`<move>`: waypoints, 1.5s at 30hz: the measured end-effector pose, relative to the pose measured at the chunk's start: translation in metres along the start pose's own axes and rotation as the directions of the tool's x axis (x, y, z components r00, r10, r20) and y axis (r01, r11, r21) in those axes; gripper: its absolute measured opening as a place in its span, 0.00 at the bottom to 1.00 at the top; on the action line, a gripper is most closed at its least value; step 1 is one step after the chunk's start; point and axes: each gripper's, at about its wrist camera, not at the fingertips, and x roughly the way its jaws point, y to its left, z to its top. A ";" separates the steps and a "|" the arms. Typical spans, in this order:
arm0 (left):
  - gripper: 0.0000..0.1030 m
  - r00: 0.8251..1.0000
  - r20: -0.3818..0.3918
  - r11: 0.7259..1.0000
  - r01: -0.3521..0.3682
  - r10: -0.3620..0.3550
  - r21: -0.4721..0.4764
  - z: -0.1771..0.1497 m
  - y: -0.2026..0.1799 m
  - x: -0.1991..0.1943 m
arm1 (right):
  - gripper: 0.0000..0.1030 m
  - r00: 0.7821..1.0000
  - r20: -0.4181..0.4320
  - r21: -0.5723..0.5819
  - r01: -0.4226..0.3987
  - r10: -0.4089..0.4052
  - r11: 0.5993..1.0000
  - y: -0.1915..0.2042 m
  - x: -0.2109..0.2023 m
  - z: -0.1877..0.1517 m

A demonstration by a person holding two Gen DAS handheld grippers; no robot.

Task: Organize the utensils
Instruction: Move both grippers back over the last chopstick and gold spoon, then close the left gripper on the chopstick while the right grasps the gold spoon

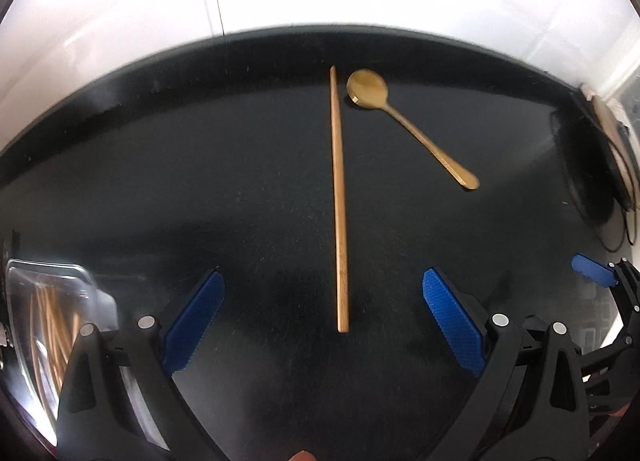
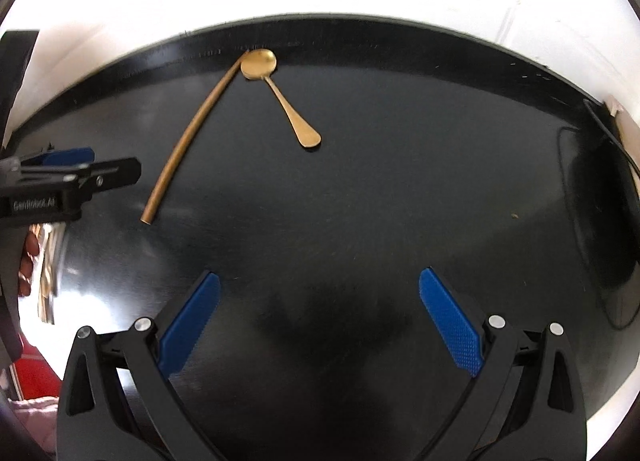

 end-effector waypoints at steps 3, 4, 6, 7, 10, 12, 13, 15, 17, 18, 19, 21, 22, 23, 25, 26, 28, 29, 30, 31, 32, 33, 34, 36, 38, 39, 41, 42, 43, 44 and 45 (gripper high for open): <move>0.94 0.999 -0.033 1.000 -0.020 0.020 -0.004 0.005 0.002 0.018 | 0.93 1.000 -0.028 -0.024 -0.007 0.006 1.000 -0.006 0.021 0.012; 0.94 0.999 -0.045 1.000 -0.031 0.031 -0.003 0.007 0.003 0.025 | 0.93 0.999 -0.032 -0.035 -0.007 0.006 0.999 -0.008 0.028 0.017; 0.94 0.997 -0.060 0.999 -0.042 0.042 0.003 0.010 0.005 0.034 | 0.93 0.999 -0.044 -0.056 -0.003 0.001 0.998 -0.009 0.041 0.028; 0.94 0.996 -0.071 0.999 -0.051 0.052 0.011 0.013 0.006 0.041 | 0.93 0.999 -0.054 -0.067 -0.003 0.000 0.998 -0.010 0.049 0.034; 0.94 0.993 -0.078 0.996 -0.084 0.086 0.027 0.018 0.008 0.053 | 0.95 0.999 -0.048 -0.093 0.010 -0.014 0.996 -0.011 0.065 0.053; 0.94 0.995 -0.044 0.996 -0.083 0.085 0.037 0.024 0.010 0.055 | 0.95 1.000 -0.016 -0.119 0.000 -0.002 0.993 -0.010 0.070 0.065; 0.94 0.996 -0.039 0.996 -0.084 0.085 0.036 0.027 0.011 0.056 | 0.95 1.000 0.005 -0.138 -0.007 0.008 0.990 -0.009 0.073 0.072; 0.94 0.996 -0.017 0.996 -0.085 0.086 0.030 0.034 0.014 0.059 | 0.95 0.999 0.040 -0.169 -0.019 0.026 0.985 -0.007 0.078 0.082; 0.95 0.996 0.006 0.996 -0.089 0.088 0.032 0.041 0.017 0.060 | 0.95 0.996 0.069 -0.209 -0.036 0.051 0.977 -0.003 0.083 0.094; 0.95 0.996 0.014 0.996 -0.089 0.088 0.032 0.043 0.017 0.061 | 0.95 0.995 0.076 -0.216 -0.040 0.058 0.975 -0.003 0.086 0.100; 0.95 0.996 0.024 0.995 -0.090 0.090 0.029 0.047 0.018 0.062 | 0.95 0.995 0.082 -0.223 -0.043 0.063 0.974 -0.002 0.090 0.110; 0.95 0.995 0.041 0.995 -0.093 0.092 0.024 0.050 0.019 0.063 | 0.95 0.994 0.089 -0.228 -0.045 0.067 0.973 0.000 0.094 0.119; 0.95 0.994 0.049 0.995 -0.094 0.093 0.024 0.051 0.019 0.062 | 0.95 0.993 0.093 -0.232 -0.046 0.070 0.972 0.001 0.096 0.124; 0.95 0.994 0.055 0.995 -0.094 0.092 0.024 0.055 0.020 0.062 | 0.95 0.993 0.095 -0.235 -0.047 0.071 0.971 0.002 0.097 0.127; 0.95 0.994 0.063 0.995 -0.093 0.092 0.026 0.054 0.020 0.059 | 0.95 0.992 0.097 -0.244 -0.049 0.075 0.969 0.003 0.099 0.130; 0.95 0.995 0.056 0.996 -0.089 0.087 0.029 0.055 0.021 0.059 | 0.95 0.992 0.099 -0.247 -0.050 0.077 0.968 0.002 0.099 0.129; 0.94 0.996 0.043 0.996 -0.086 0.085 0.023 0.055 0.024 0.056 | 0.95 0.992 0.091 -0.271 -0.057 0.085 0.961 0.004 0.094 0.123; 0.82 0.994 0.071 0.996 -0.088 0.087 0.020 0.052 0.026 0.051 | 0.93 0.992 0.087 -0.277 -0.059 0.086 0.959 0.003 0.091 0.117; 0.35 0.990 0.110 0.995 -0.096 0.092 0.037 0.052 0.023 0.047 | 0.81 0.991 0.096 -0.276 -0.061 0.090 0.959 0.000 0.086 0.110; 0.05 0.984 0.132 0.990 -0.129 0.120 0.064 0.053 0.021 0.044 | 0.41 0.987 0.121 -0.297 -0.064 0.103 0.953 0.004 0.078 0.102; 0.06 0.982 0.136 0.988 -0.138 0.128 0.068 0.052 0.021 0.043 | 0.07 0.986 0.124 -0.321 -0.069 0.114 0.945 0.010 0.073 0.098; 0.06 0.983 0.139 0.990 -0.127 0.118 0.058 0.051 0.023 0.042 | 0.08 0.987 0.126 -0.343 -0.048 0.097 0.938 0.016 0.073 0.093; 0.06 0.985 0.137 0.993 -0.109 0.102 0.043 0.052 0.026 0.041 | 0.08 0.986 0.135 -0.355 -0.043 0.097 0.934 0.021 0.073 0.089; 0.06 0.990 0.123 0.998 -0.066 0.064 0.010 0.056 0.032 0.039 | 0.08 0.985 0.095 -0.307 -0.108 0.144 0.946 0.016 0.073 0.091; 0.06 0.989 0.141 0.998 -0.057 0.055 0.007 0.060 0.034 0.033 | 0.00 0.977 0.067 -0.245 -0.181 0.203 0.953 0.007 0.072 0.096; 0.06 0.987 0.154 0.998 -0.054 0.052 0.013 0.060 0.035 0.026 | 0.00 0.974 0.069 -0.221 -0.198 0.218 0.955 0.012 0.067 0.096; 0.06 0.983 0.179 0.999 -0.050 0.047 0.013 0.060 0.037 0.012 | 0.00 0.966 0.093 -0.195 -0.218 0.240 0.956 0.010 0.055 0.100; 0.06 0.981 0.187 0.999 -0.049 0.046 0.013 0.058 0.039 0.006 | 0.00 0.966 0.099 -0.195 -0.218 0.240 0.956 0.010 0.051 0.098; 0.06 0.980 0.194 0.999 -0.047 0.045 0.006 0.057 0.041 0.001 | 0.00 0.965 0.105 -0.194 -0.217 0.240 0.957 0.007 0.049 0.099; 0.06 0.980 0.194 0.999 -0.041 0.040 -0.002 0.055 0.043 -0.002 | 0.00 0.965 0.106 -0.194 -0.218 0.241 0.957 0.007 0.049 0.101; 0.06 0.981 0.191 0.999 -0.035 0.036 -0.009 0.054 0.045 -0.004 | 0.00 0.963 0.108 -0.192 -0.223 0.247 0.956 0.008 0.048 0.102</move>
